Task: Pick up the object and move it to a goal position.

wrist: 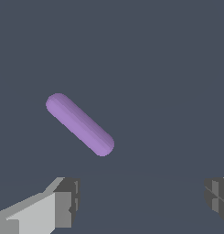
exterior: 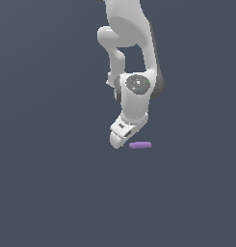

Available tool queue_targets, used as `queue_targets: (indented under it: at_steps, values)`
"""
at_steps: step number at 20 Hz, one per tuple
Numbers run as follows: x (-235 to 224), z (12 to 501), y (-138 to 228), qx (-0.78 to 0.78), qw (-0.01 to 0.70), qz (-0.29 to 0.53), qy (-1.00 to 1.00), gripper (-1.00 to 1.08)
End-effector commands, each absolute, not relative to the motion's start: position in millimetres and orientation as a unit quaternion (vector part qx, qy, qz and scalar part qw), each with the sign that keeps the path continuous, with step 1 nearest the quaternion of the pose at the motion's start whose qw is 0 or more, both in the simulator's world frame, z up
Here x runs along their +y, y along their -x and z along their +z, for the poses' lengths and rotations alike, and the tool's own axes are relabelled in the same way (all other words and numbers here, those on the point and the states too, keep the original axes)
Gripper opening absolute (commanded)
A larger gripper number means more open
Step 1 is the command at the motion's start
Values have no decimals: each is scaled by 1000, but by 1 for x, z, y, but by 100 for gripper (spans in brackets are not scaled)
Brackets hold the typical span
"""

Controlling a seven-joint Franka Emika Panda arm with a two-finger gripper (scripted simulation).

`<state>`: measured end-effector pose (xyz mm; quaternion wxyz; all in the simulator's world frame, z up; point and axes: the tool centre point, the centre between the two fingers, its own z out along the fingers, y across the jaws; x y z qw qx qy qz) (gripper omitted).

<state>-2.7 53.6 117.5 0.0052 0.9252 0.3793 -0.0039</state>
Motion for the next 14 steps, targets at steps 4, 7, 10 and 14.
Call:
queue_targets:
  at_steps: [4,7,10,14]
  values:
    - [69,104,7,467,6,-5,-884,100]
    - [77,96,9,513,5,-5,-858,100]
    - [86,89,12,557,5,-5,-830,100]
    - [98,80,15,613,4,-4,-790,100]
